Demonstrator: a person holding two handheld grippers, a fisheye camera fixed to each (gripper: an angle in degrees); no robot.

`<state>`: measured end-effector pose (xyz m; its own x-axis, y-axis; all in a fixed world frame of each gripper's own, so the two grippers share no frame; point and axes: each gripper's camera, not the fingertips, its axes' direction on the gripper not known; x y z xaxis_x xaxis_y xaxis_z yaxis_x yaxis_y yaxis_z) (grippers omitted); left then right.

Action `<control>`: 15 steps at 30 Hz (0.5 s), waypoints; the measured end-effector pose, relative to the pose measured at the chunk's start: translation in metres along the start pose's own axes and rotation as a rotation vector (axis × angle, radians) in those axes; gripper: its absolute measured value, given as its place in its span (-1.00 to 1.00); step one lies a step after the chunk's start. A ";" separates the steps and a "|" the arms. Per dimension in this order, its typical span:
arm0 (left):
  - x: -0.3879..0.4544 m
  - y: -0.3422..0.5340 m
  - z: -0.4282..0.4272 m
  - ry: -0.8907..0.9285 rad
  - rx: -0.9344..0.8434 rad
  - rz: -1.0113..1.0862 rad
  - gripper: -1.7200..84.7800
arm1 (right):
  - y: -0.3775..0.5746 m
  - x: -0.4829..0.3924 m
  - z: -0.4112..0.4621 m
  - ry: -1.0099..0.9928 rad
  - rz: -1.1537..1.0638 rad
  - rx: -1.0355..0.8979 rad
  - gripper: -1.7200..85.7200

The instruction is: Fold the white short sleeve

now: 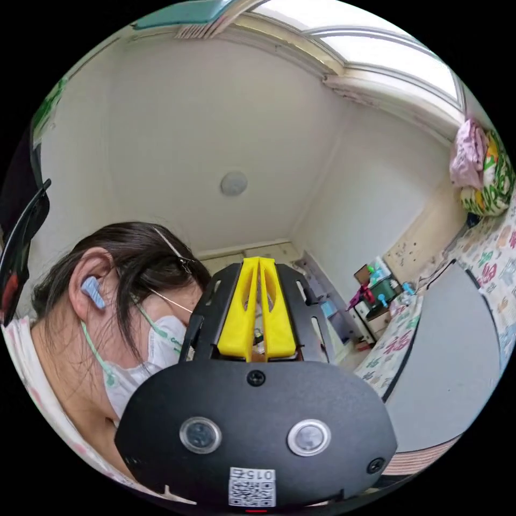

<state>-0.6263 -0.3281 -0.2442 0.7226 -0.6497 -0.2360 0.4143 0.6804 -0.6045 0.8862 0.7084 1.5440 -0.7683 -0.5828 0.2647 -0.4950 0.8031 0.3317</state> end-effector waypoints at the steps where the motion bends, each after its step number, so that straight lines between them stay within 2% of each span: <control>1: -0.028 0.027 -0.005 -0.056 -0.040 -0.096 -0.85 | 0.003 0.002 0.002 -0.020 0.008 -0.011 -0.97; 3: -0.063 0.073 -0.009 -0.132 -0.124 -0.226 -0.82 | 0.014 0.011 0.011 -0.117 0.057 -0.075 -0.97; 7: -0.102 0.187 -0.009 -0.242 -0.355 -0.461 -0.76 | 0.027 0.024 0.020 -0.176 0.124 -0.150 -0.97; 10: -0.086 0.257 -0.002 -0.334 -0.469 -0.535 -0.71 | 0.034 0.039 0.028 -0.222 0.177 -0.208 -0.97; 15: -0.038 0.334 0.038 -0.361 -0.639 -0.594 -0.65 | 0.040 0.070 0.044 -0.306 0.253 -0.309 -0.97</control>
<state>-0.4946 -0.0632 -0.4082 0.6626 -0.6132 0.4300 0.4651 -0.1131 -0.8780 0.7948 0.7048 1.5361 -0.9555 -0.2742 0.1090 -0.1699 0.8133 0.5565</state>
